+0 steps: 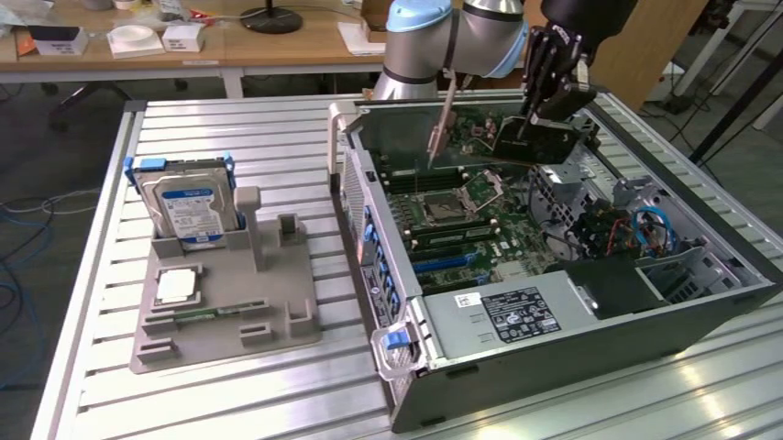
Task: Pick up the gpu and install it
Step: 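Insert the gpu into the slot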
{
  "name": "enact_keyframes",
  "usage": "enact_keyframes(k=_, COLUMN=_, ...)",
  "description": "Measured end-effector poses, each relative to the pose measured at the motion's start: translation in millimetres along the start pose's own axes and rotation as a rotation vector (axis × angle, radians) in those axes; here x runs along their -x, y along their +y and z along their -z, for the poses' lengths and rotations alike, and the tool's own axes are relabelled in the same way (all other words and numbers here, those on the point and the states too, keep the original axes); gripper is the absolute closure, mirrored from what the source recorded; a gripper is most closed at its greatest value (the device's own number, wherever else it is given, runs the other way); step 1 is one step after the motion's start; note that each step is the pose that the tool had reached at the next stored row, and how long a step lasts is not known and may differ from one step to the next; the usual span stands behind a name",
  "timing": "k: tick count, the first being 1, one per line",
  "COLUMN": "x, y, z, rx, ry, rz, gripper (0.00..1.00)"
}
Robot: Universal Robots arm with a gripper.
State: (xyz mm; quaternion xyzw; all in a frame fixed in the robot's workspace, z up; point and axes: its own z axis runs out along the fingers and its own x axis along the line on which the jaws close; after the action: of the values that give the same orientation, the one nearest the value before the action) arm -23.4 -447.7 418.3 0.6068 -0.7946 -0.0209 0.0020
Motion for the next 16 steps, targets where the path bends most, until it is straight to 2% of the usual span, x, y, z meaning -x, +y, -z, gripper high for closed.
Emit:
enact_keyframes(k=8, x=0.0, y=0.0, z=0.0, rx=0.0001, ry=0.0002, rz=0.005, gripper=0.74)
enact_keyframes(k=16, x=0.0, y=0.0, z=0.0, rx=0.0013, ry=0.0021, rz=0.061, gripper=0.74)
